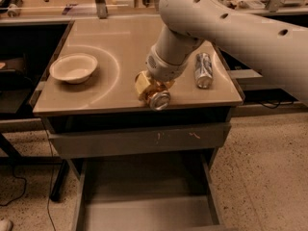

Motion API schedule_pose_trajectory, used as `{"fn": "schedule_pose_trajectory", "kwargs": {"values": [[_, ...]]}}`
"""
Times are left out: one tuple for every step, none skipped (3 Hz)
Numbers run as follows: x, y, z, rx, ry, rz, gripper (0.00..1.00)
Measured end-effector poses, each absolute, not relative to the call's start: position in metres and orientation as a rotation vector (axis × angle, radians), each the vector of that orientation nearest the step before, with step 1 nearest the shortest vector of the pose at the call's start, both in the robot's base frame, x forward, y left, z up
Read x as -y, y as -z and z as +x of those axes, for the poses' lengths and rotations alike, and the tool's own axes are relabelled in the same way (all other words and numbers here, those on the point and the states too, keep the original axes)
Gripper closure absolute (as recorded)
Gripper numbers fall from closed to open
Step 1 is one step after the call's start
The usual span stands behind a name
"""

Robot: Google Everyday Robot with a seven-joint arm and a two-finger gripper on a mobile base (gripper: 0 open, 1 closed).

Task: Place orange can into middle drawer

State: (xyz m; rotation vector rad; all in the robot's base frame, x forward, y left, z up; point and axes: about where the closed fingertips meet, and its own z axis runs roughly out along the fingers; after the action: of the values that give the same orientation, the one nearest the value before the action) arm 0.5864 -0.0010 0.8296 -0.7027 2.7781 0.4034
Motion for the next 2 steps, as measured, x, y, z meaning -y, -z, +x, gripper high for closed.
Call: {"fn": "schedule_pose_trajectory", "kwargs": {"values": [[0.001, -0.834, 0.550, -2.822, -0.391, -0.672, 1.00], [-0.001, -0.836, 0.496, -2.870, -0.362, -0.584, 1.00]]}}
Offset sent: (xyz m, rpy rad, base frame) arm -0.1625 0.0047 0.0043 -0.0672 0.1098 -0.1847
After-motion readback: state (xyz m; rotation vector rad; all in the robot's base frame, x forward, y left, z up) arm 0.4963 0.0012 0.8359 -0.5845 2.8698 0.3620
